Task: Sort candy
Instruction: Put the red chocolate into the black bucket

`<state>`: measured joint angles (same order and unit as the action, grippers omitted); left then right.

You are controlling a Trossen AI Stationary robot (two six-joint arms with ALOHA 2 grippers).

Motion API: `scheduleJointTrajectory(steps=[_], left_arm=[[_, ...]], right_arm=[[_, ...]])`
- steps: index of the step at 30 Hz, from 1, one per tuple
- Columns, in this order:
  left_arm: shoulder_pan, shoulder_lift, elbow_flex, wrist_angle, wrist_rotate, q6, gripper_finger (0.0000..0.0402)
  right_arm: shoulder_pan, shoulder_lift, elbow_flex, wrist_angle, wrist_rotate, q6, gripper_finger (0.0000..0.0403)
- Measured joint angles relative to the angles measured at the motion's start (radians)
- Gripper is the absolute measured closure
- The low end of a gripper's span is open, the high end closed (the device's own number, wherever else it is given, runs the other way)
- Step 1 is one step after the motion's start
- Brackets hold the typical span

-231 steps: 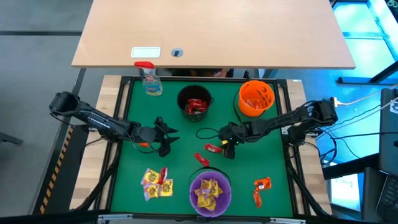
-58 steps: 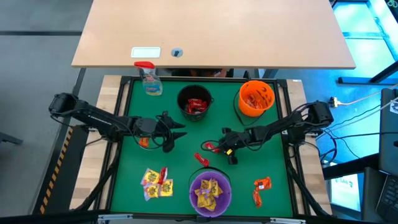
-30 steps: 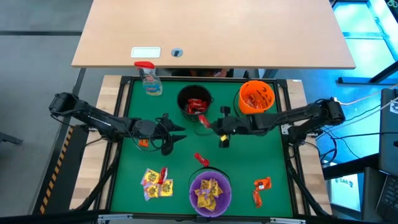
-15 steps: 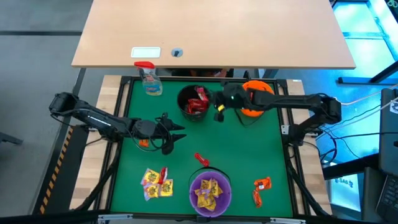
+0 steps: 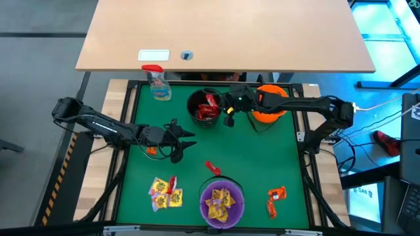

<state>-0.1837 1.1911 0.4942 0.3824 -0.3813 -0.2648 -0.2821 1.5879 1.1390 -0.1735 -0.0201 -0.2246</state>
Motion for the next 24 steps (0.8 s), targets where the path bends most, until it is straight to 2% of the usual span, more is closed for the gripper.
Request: scheduleJointTrajectory(steps=[5,11,16,20,24], left_arm=[[0.0,0.0,0.0,0.0,0.0,0.013,0.0244],[0.0,0.0,0.0,0.0,0.0,0.014,0.0244],[0.0,0.0,0.0,0.0,0.007,0.014,0.0244],[-0.001,0.0,0.0,-0.005,0.056,0.03,0.0244],[-0.011,0.0,0.0,-0.011,0.059,0.066,0.0244]], right_arm=[[0.0,0.0,0.0,-0.003,-0.025,0.013,0.0368],[0.0,0.0,0.014,-0.019,-0.023,0.021,0.0305],[0.0,0.0,0.081,-0.071,-0.017,0.021,0.0264],[0.021,-0.001,0.159,-0.164,-0.026,0.021,0.0258],[0.087,-0.001,0.209,-0.277,-0.031,0.018,0.0266]])
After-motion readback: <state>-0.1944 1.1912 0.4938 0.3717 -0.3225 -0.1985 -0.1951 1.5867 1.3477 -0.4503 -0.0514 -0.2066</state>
